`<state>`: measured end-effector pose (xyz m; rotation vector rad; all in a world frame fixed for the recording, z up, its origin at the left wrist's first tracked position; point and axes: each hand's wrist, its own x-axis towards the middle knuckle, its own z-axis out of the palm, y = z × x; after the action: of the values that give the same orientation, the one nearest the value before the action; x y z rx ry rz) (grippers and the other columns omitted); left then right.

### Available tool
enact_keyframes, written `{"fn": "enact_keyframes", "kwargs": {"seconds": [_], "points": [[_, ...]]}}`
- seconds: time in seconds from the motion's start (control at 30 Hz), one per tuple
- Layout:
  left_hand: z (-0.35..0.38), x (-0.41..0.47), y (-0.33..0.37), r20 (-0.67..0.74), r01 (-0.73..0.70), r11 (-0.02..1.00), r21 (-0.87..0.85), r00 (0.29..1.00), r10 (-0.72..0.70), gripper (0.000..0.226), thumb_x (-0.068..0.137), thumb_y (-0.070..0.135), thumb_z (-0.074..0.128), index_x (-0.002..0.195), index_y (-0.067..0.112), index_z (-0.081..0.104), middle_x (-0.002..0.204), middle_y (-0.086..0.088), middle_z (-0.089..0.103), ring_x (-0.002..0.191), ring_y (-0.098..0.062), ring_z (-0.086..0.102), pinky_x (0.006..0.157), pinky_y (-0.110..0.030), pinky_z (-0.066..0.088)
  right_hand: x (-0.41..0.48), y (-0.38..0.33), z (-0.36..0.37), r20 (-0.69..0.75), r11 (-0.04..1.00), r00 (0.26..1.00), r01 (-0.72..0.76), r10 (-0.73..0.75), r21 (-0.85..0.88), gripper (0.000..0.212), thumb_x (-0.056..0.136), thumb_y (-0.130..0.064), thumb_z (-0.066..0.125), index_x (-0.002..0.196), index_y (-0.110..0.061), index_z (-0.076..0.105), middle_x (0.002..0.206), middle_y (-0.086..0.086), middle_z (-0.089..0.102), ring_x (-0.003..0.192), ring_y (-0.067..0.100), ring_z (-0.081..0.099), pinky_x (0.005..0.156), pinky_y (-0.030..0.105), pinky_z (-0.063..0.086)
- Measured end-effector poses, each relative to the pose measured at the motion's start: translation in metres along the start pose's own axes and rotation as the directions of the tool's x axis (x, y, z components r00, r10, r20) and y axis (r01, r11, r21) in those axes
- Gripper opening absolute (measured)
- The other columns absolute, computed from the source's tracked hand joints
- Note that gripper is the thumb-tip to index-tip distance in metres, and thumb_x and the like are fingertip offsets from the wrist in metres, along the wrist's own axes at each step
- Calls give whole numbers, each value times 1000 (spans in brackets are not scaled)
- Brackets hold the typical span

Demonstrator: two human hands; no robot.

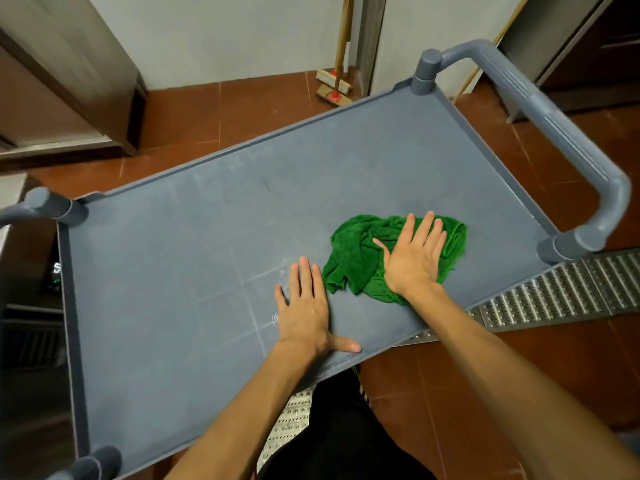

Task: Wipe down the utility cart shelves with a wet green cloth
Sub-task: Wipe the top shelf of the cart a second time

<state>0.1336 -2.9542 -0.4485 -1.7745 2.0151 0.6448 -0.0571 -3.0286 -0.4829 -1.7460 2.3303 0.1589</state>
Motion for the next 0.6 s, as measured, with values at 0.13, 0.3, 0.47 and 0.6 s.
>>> {"fn": "enact_keyframes", "kwargs": {"seconds": [0.13, 0.3, 0.47, 0.6], "points": [[-1, 1, 0, 15, 5, 1000, 3, 1000, -5, 165, 46, 92, 63, 151, 1, -26, 161, -16, -31, 150, -35, -25, 119, -62, 1, 16, -6, -1, -56, 998, 998, -3, 7, 60, 95, 87, -66, 6, 155, 0, 8, 159, 32, -1, 147, 48, 0, 121, 56, -1], [-2, 0, 2, 25, 11, 1000, -5, 1000, -10, 163, 48, 89, 66, 151, 1, -26, 160, -16, -32, 149, -36, -27, 119, -62, -2, 42, -12, -2, -103, 992, 995, -1, 14, 123, 99, 85, -67, 6, 154, 2, 10, 158, 33, 4, 147, 49, 3, 120, 56, 0], [-1, 2, 4, 20, 15, 1000, -4, 1000, -15, 163, 49, 88, 68, 152, 1, -24, 160, -17, -33, 148, -36, -27, 118, -63, -3, 89, -17, -8, -148, 993, 989, 26, -9, 111, 83, 95, -48, 44, 153, 2, 13, 159, 32, 6, 147, 48, 2, 120, 57, 2], [2, 3, 1, 16, 17, 1000, -20, 1000, -17, 162, 50, 87, 69, 152, 2, -25, 160, -15, -33, 148, -35, -29, 117, -62, -6, 118, -24, -19, -167, 994, 986, 3, 15, 109, 79, 96, -43, 49, 153, 0, 15, 160, 30, 6, 148, 46, 1, 121, 55, 0]]}}
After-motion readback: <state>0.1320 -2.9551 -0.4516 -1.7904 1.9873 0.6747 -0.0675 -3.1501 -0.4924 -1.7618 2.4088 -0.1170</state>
